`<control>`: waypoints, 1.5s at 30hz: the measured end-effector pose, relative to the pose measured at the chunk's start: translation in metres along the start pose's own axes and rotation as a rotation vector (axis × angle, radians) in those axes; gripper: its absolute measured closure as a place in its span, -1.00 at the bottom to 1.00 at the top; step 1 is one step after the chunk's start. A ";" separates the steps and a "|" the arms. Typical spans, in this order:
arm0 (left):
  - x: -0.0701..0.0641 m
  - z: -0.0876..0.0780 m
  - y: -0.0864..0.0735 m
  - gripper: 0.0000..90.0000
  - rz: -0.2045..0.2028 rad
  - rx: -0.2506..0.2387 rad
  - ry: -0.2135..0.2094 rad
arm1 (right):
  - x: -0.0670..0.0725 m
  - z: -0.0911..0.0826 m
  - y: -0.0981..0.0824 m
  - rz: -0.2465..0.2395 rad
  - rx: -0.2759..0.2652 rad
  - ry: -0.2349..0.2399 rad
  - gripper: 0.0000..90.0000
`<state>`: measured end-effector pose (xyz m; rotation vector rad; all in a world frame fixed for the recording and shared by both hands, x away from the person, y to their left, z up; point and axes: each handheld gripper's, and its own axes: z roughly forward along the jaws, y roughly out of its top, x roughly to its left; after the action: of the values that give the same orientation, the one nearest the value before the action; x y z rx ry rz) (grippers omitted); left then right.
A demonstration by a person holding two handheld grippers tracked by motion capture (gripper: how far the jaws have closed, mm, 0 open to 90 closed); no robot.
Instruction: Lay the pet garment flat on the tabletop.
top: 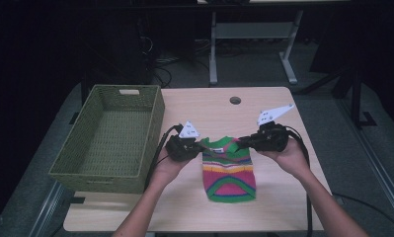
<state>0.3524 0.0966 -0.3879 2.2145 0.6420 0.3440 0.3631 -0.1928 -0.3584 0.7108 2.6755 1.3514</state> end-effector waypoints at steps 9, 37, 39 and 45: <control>0.011 0.014 0.004 0.82 -0.027 0.024 0.030 | -0.015 0.005 -0.007 0.030 0.008 -0.044 0.84; 0.025 0.050 0.005 0.86 -0.089 0.094 0.069 | -0.059 0.026 -0.020 0.111 0.035 -0.131 0.82; 0.026 0.051 0.005 0.86 -0.095 0.098 0.071 | -0.061 0.029 -0.018 0.121 0.039 -0.133 0.81; 0.029 0.052 0.004 0.86 -0.105 0.093 0.078 | -0.067 0.035 -0.016 0.129 0.035 -0.152 0.81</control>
<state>0.4007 0.0784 -0.4178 2.2540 0.8279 0.3547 0.4260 -0.2036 -0.4024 0.9641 2.5790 1.2253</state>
